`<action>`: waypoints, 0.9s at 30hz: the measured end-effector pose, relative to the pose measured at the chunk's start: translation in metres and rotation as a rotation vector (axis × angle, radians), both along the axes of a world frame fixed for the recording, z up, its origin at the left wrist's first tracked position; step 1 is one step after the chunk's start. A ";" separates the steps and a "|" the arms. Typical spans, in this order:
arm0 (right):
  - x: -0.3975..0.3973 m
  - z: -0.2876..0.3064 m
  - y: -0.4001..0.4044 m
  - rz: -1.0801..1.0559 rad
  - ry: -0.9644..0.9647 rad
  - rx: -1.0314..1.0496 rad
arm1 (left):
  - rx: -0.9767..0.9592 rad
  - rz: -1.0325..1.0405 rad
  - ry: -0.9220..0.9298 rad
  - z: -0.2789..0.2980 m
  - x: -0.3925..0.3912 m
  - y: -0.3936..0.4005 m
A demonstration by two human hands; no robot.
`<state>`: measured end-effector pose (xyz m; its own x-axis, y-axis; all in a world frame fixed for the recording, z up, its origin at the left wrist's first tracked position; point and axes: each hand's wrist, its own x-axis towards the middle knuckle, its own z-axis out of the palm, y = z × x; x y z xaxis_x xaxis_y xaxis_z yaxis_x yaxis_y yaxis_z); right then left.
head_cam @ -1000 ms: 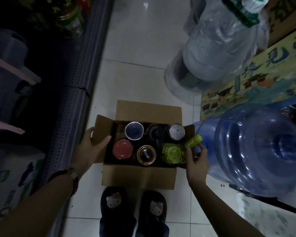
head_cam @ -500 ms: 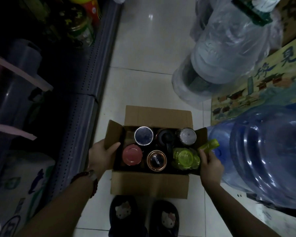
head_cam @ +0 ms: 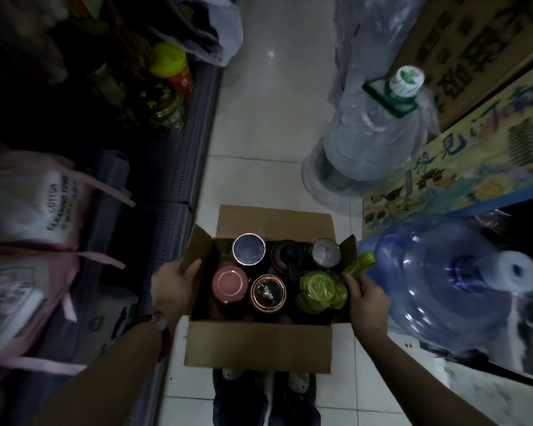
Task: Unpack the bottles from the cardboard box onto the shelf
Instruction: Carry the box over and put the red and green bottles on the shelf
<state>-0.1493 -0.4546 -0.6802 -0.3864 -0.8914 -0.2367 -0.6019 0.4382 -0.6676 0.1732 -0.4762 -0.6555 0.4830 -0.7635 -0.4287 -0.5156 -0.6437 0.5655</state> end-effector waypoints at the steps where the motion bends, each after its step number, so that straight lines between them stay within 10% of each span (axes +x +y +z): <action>1: 0.001 0.019 0.001 -0.001 0.000 0.000 | -0.004 -0.012 -0.010 0.020 0.001 -0.001; 16: -0.011 0.317 0.016 -0.304 0.000 -0.068 | -0.244 -0.307 -0.035 0.321 -0.027 -0.048; 27: -0.023 0.416 0.148 -0.770 -0.001 -0.112 | -0.179 -0.724 0.057 0.422 -0.113 -0.046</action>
<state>-0.1724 -0.3067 -0.2641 -0.9063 -0.3904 -0.1621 -0.1543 0.6625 -0.7330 0.0598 -0.5221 -0.2338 -0.1867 -0.9425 -0.2771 -0.7421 -0.0495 0.6684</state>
